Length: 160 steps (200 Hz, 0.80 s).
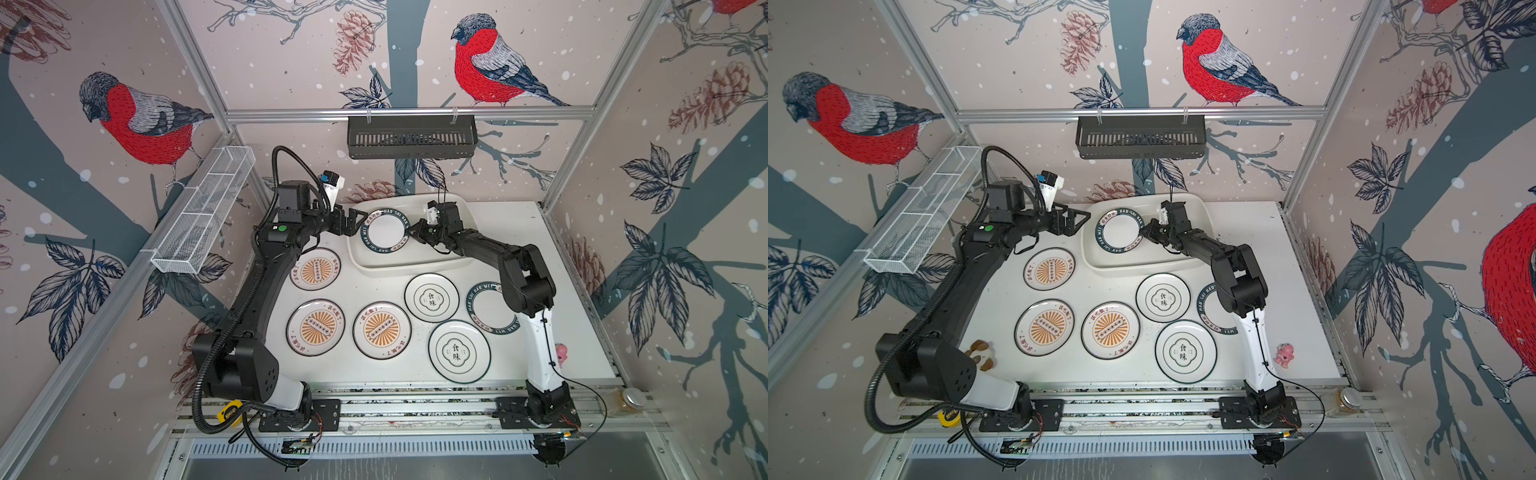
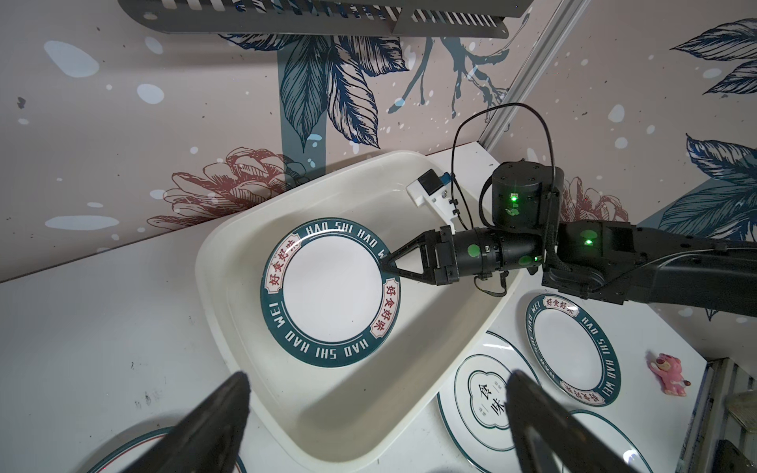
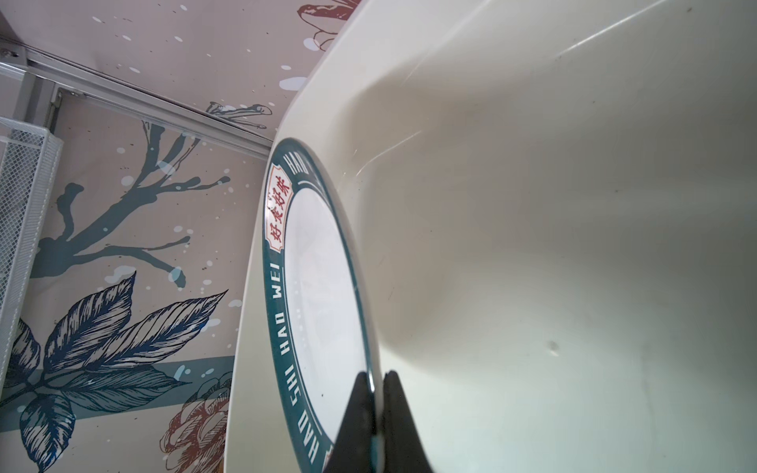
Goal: Place the plates into the plastic bin on the countertop
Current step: 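Lower the plate into the white bin with the right gripper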
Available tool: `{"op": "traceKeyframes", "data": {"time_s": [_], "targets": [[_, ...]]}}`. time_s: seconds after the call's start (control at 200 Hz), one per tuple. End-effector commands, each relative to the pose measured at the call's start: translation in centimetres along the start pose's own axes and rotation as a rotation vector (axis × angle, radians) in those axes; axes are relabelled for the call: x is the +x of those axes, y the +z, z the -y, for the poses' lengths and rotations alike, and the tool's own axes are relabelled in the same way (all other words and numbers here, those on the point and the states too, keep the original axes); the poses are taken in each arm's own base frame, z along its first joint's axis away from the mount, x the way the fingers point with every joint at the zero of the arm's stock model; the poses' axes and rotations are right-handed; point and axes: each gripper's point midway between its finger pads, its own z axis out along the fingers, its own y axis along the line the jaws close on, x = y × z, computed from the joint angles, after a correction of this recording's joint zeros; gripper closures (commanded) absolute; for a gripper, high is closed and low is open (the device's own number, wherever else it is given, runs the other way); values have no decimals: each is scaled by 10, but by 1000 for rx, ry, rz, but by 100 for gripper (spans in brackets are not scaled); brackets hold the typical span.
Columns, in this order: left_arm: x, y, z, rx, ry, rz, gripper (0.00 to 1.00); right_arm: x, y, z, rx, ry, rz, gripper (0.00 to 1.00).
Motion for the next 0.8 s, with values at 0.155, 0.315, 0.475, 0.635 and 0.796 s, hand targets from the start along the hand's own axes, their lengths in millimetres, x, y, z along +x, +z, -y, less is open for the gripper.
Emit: {"op": "traceKeyframes", "data": {"time_s": [0.155,0.315,0.475,0.635,0.796], "targets": [[-1,1,7,42,28,4,4,6,21,4,-12,23,-25,98],[0,1,7,47,28,6,4,9,29,11,-2,30,-40,96],[0,3,7,53,26,4,4,12,36,19,8,40,-54,95],[0,3,8,56,29,4,4,13,41,25,12,55,-65,94],[2,4,7,58,28,-2,4,14,47,31,17,64,-81,92]]}}
